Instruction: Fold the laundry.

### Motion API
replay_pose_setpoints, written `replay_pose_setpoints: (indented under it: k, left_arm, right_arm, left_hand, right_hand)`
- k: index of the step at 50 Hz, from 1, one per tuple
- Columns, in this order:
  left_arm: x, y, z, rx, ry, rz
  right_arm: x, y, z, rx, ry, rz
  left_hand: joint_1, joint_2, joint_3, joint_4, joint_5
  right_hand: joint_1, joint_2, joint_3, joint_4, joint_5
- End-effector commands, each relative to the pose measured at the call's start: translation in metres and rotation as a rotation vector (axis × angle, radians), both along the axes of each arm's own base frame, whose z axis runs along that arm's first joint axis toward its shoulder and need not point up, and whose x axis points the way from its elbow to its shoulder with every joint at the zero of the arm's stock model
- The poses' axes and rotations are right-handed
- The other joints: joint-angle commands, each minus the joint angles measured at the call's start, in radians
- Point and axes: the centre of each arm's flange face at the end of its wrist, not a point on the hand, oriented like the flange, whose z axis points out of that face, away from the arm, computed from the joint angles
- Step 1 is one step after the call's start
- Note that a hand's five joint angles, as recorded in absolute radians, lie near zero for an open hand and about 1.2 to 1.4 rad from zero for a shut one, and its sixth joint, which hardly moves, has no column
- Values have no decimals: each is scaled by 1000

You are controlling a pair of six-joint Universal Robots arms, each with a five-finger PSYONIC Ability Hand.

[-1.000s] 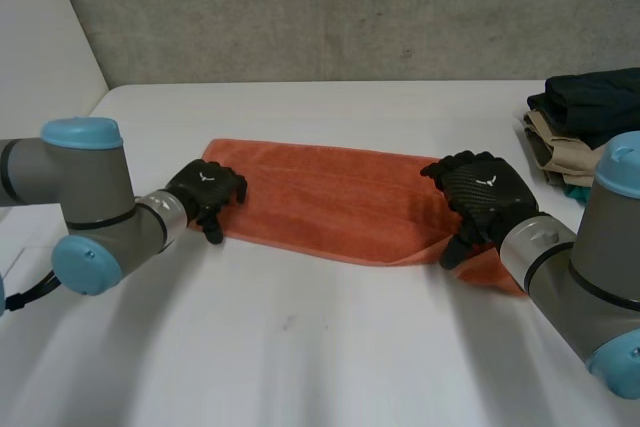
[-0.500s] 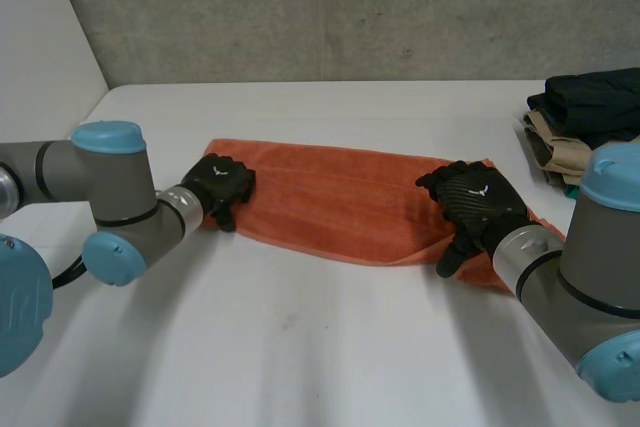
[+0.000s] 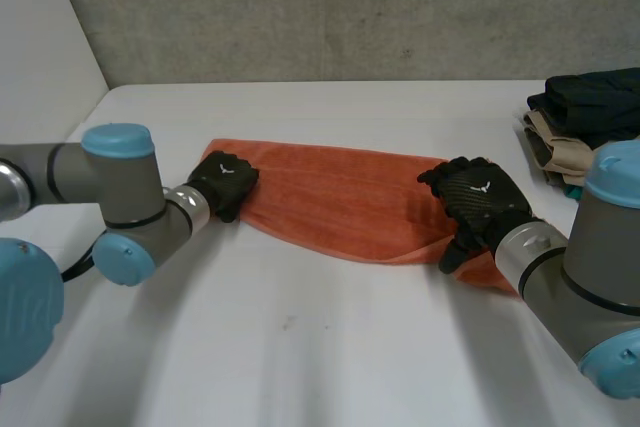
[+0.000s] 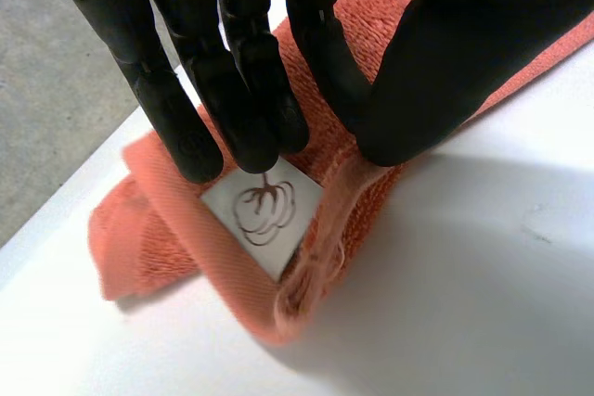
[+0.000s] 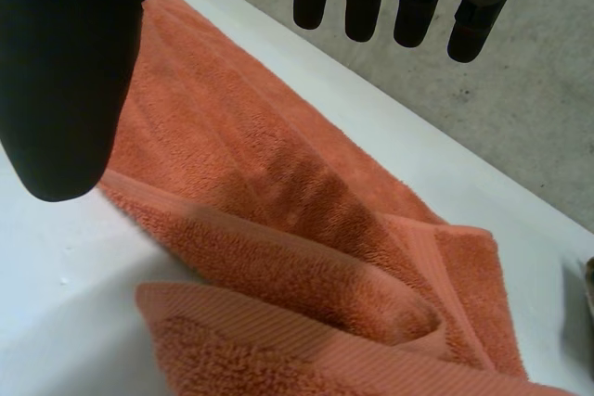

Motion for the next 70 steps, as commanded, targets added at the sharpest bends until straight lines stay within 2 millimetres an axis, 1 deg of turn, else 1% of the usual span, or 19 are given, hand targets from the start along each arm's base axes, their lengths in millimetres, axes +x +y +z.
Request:
replay_pose_setpoints:
  k: [1, 7, 11, 14, 18, 19, 20, 21, 22, 27, 36, 38, 41, 44, 46, 50, 51, 58, 70]
  left_arm:
    - [18, 20, 65, 26, 100, 49]
    - [38, 59, 129, 4, 231, 48]
    - [53, 79, 156, -46, 269, 52]
    - [59, 90, 163, -66, 285, 49]
    - [59, 90, 141, -25, 274, 52]
    - [59, 88, 135, -11, 268, 51]
    - [59, 86, 130, -4, 265, 54]
    - [58, 85, 118, 28, 255, 53]
    - [57, 85, 114, 45, 253, 54]
    - [53, 88, 94, 128, 230, 51]
    - [48, 90, 92, 132, 226, 42]
    - [46, 91, 92, 133, 225, 36]
    - [42, 94, 90, 137, 225, 23]
    - [37, 96, 90, 138, 226, 10]
    - [34, 98, 90, 140, 231, 6]
    - [29, 98, 91, 145, 258, 20]
    - [26, 97, 93, 145, 273, 30]
    - [15, 97, 94, 185, 332, 86]
    - [-9, 110, 80, 274, 348, 65]
  right_arm:
    - [-7, -2, 23, -39, 8, -8]
    - [-24, -2, 59, -98, 68, -15]
    - [-33, -2, 74, -120, 121, -2]
    - [-39, -4, 73, -92, 188, 14]
    - [-47, -12, 56, 13, 271, 13]
    - [-48, -14, 53, 33, 282, 11]
    - [-49, -16, 48, 56, 289, 7]
    - [-50, -18, 40, 103, 298, -4]
    - [-50, -19, 37, 116, 300, -8]
    - [-42, -27, 13, 126, 265, -16]
    - [-32, -13, -19, 132, 294, 37]
    - [-31, -15, -22, 108, 300, 40]
    - [-30, -23, -26, 54, 308, 23]
    - [-30, -29, -19, 0, 308, 8]
    - [-27, -29, -10, -25, 299, 13]
    - [-10, -14, 34, -137, 254, 78]
    - [-5, -7, 56, -190, 228, 102]
    - [-1, 23, 148, -350, 74, 169]
    - [5, 63, 233, -468, -130, 329]
  left_hand:
    - [234, 203, 208, 202, 229]
    - [234, 203, 208, 202, 229]
    - [234, 203, 208, 202, 229]
    - [234, 203, 208, 202, 229]
    - [234, 203, 208, 202, 229]
    - [156, 125, 130, 123, 150]
    - [-80, -111, -107, -113, -86]
    - [-510, -541, -536, -542, -515]
    - [-581, -612, -607, -614, -587]
    - [-687, -718, -713, -720, -693]
    - [-711, -742, -737, -743, -716]
    - [-714, -745, -740, -746, -719]
    - [-723, -753, -749, -755, -728]
    - [-728, -759, -755, -761, -734]
    - [-743, -774, -769, -776, -749]
    - [-773, -803, -799, -805, -778]
    - [-775, -806, -802, -808, -781]
    - [-849, -879, -875, -881, -854]
    - [-928, -959, -955, -961, -934]
  right_hand:
    - [-69, -35, -31, -37, -50]
    - [-69, -35, -31, -37, -50]
    - [-69, -35, -31, -37, -50]
    - [-69, -35, -31, -37, -50]
    - [-69, -35, -31, -37, -50]
    - [-29, 6, 10, 4, -9]
    - [9, 44, 48, 42, 29]
    - [82, 117, 121, 115, 102]
    - [115, 150, 154, 148, 135]
    - [288, 322, 326, 320, 308]
    - [412, 446, 450, 444, 431]
    - [532, 566, 570, 564, 551]
    - [1068, 1103, 1107, 1101, 1088]
    - [1152, 1187, 1191, 1185, 1172]
    - [1152, 1187, 1191, 1185, 1172]
    - [1152, 1187, 1191, 1185, 1172]
    - [1152, 1187, 1191, 1185, 1172]
    - [1152, 1187, 1191, 1185, 1172]
    - [1152, 1187, 1191, 1185, 1172]
